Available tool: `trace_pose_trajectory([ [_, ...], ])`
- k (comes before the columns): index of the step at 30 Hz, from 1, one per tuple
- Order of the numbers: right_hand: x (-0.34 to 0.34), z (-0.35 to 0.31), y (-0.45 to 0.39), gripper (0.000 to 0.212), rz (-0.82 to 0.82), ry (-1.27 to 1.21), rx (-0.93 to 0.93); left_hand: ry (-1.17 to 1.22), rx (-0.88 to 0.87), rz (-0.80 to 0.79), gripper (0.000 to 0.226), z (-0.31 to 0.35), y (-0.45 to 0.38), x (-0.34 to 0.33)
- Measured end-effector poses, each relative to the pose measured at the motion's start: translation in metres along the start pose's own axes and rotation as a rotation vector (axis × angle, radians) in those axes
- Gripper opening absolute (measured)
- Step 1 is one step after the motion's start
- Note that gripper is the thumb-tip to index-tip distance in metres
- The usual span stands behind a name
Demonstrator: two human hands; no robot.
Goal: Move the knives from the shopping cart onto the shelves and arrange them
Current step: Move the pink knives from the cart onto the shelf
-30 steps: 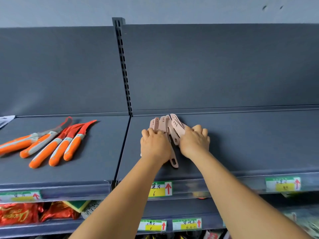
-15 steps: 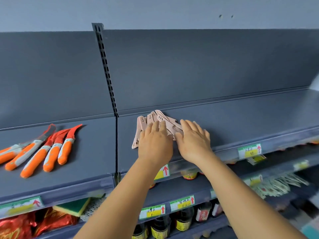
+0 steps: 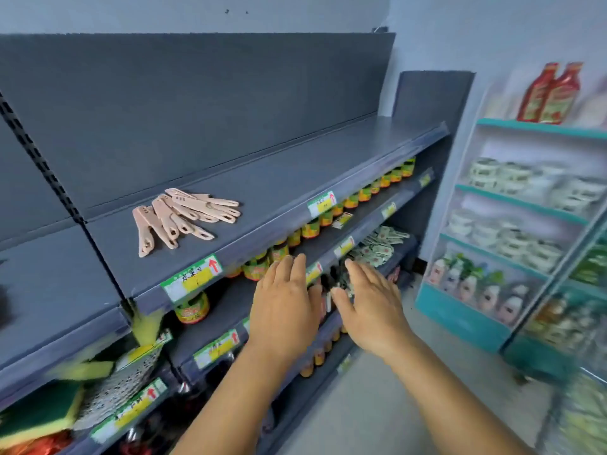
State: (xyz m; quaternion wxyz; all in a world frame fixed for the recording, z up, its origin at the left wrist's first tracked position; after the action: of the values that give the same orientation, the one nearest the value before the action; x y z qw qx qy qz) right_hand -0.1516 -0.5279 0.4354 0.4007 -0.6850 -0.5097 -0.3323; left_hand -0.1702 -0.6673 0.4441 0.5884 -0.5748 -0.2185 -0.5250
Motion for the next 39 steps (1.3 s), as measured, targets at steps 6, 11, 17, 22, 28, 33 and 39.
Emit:
trace_pose_trajectory([
  [6,0.012,0.087,0.074,0.060,0.013,0.088,-0.283,0.116,-0.163,-0.228,0.058,0.077,0.045,-0.048],
  [11,0.021,0.157,0.139,0.059,0.019,0.079,-0.528,0.125,-0.296,-0.411,0.061,0.143,0.083,-0.088],
  [17,0.044,0.238,0.207,0.057,0.079,0.074,-0.773,0.169,-0.410,-0.583,0.061,0.230,0.127,-0.129],
  [22,0.066,0.310,0.250,0.056,0.111,0.049,-0.861,0.198,-0.479,-0.648,0.059,0.311,0.153,-0.154],
  [28,0.087,0.402,0.286,0.056,0.099,0.009,-0.927,0.258,-0.462,-0.731,0.051,0.404,0.181,-0.192],
  [33,0.082,0.476,0.307,0.053,0.100,-0.050,-0.979,0.236,-0.428,-0.847,0.056,0.460,0.204,-0.248],
  [39,0.054,0.548,0.325,0.053,0.074,-0.107,-1.076,0.195,-0.421,-0.959,0.068,0.499,0.235,-0.326],
])
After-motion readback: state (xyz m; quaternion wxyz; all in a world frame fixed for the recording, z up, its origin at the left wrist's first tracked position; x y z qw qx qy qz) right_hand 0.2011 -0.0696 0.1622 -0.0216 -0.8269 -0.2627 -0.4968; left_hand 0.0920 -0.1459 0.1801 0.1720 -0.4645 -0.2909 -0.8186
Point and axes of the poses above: each hand's wrist, its own y-axis away from the middle knuckle, its own x-axis out of the back of the hand, z = x × y, the point moved 1 cm from there along -y, towards the middle knuckle, and after that the axes turned 8 degrees about z, right-handed, at the moved point
